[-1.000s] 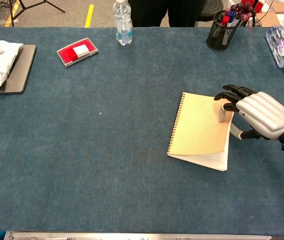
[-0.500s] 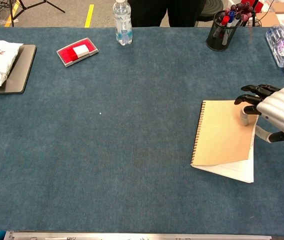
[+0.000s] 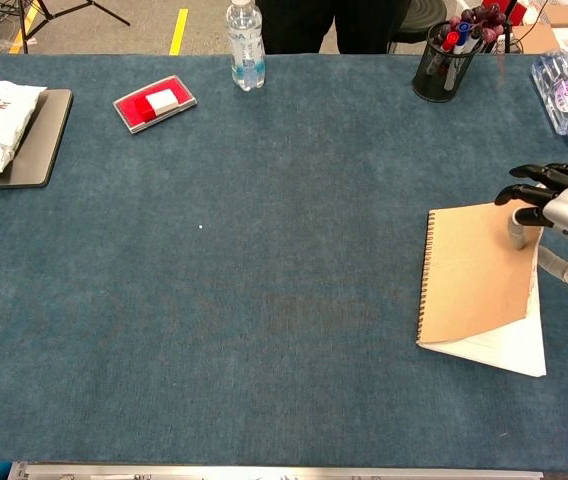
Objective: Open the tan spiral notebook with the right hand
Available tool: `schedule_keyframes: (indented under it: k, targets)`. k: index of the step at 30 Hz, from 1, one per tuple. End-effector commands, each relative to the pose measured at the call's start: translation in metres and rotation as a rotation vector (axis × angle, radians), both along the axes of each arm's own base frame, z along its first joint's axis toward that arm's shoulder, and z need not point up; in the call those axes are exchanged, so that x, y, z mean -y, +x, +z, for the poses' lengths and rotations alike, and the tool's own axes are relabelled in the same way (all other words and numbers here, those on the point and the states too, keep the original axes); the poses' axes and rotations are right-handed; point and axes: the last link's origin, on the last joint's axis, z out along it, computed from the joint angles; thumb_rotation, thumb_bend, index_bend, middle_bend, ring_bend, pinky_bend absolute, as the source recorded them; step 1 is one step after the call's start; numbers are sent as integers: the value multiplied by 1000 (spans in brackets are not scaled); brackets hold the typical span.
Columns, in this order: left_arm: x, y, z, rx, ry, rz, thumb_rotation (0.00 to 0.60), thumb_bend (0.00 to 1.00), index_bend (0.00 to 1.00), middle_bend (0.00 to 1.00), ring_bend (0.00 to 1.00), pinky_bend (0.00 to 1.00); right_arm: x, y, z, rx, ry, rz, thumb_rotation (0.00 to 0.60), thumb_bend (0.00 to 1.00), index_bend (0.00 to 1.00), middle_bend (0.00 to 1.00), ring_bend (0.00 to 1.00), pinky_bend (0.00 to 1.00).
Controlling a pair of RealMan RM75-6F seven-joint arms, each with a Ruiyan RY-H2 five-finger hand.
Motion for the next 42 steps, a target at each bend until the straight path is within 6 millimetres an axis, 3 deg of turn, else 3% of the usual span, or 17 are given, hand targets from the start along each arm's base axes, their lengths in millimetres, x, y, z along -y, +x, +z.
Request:
schedule_keyframes:
  k: [1,12,28,42]
  targets:
    - [0,-1,0,1,0,2,600,280,457,396,311,501,5,2,-7,19,4,4,600,468,596,258,87,157]
    - [1,-1,2,8,3,0,600,279,457,396,312,501,16,21,-23,73,11,59,600,468,596,262,89,157]
    - [0,0,1,6,3,0,600,279,457,396,311,501,19,36,-19,78,12,101,600,468,596,263,90,157]
    - [0,0,2,8,4,-1,600,280,457,396,311,501,34,54,-31,108,18,133,600,468,596,262,89,157]
